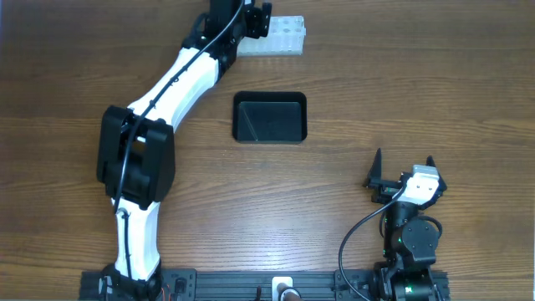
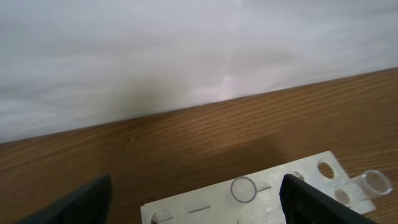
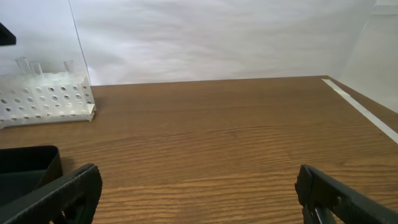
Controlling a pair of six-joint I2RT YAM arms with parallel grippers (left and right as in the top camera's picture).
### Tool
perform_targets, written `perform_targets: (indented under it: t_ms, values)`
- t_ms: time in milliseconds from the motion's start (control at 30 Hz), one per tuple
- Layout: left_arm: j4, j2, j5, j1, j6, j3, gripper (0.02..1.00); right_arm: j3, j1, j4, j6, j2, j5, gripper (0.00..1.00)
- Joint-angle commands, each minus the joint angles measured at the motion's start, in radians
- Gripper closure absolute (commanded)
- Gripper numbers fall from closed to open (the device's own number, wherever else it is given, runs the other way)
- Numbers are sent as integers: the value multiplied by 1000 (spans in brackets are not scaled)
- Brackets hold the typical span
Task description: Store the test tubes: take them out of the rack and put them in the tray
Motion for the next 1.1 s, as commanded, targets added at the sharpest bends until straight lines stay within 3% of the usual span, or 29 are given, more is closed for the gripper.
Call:
perform_targets:
  t_ms: [33,867,1100]
  values:
    - [14,35,31,6,31,2,163,-6,-8,-1,-5,-10,13,7]
    - [137,146,66,8,30,24,224,-6,-8,-1,-4,-10,13,7]
    - [160,146,77,8,31,24,362,-6,-8,-1,-5,-10,13,7]
